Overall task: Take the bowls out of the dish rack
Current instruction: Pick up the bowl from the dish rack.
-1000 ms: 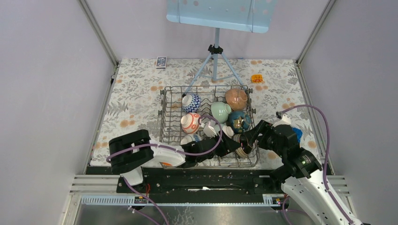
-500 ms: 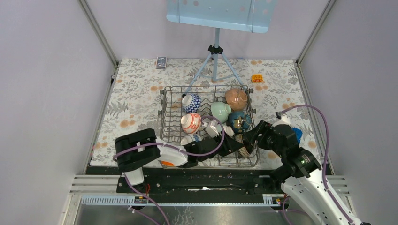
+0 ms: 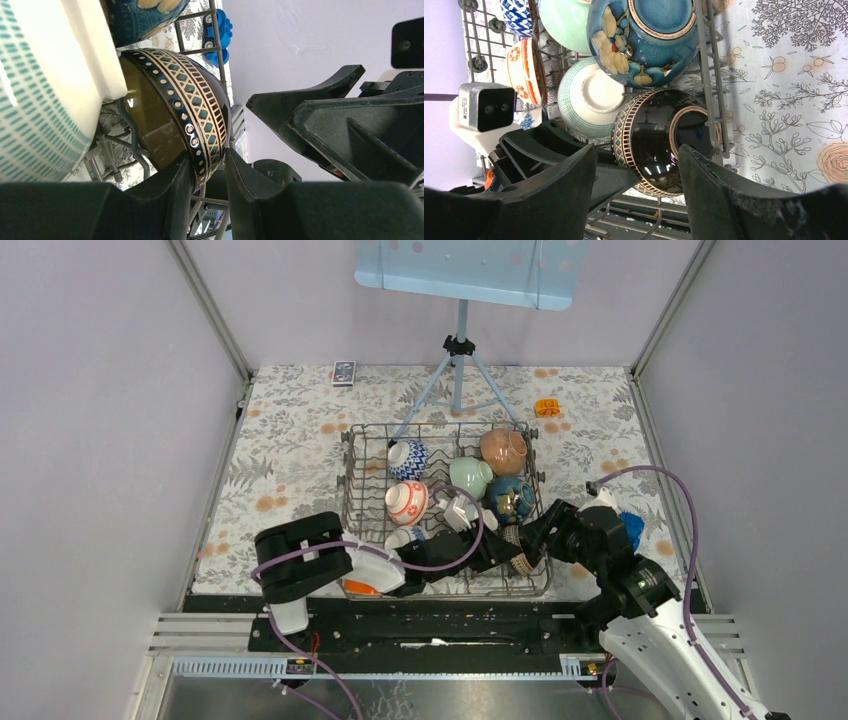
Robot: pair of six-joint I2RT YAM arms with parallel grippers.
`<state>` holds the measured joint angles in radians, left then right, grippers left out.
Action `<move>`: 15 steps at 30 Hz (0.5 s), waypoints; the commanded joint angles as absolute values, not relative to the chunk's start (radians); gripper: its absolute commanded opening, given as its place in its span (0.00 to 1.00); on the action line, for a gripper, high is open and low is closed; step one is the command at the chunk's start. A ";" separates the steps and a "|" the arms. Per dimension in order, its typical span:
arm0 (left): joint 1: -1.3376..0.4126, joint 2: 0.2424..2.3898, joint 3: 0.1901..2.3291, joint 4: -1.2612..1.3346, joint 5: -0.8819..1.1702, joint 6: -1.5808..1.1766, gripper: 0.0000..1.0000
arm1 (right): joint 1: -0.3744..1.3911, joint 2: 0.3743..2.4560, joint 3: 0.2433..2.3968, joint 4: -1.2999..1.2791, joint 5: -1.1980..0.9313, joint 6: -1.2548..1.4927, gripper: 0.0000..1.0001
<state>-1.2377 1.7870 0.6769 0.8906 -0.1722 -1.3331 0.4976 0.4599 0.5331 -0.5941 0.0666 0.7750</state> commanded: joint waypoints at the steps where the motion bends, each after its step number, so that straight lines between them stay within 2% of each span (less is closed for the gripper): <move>1: -1.234 1.811 0.732 1.006 -0.151 -1.300 0.33 | 0.503 0.447 0.537 -0.596 0.082 0.795 0.67; 9: -1.233 1.845 0.745 1.054 -0.132 -1.290 0.27 | 0.503 0.428 0.542 -0.604 0.078 0.796 0.67; 15: -1.227 1.855 0.747 1.089 -0.111 -1.277 0.18 | 0.503 0.416 0.546 -0.607 0.076 0.795 0.67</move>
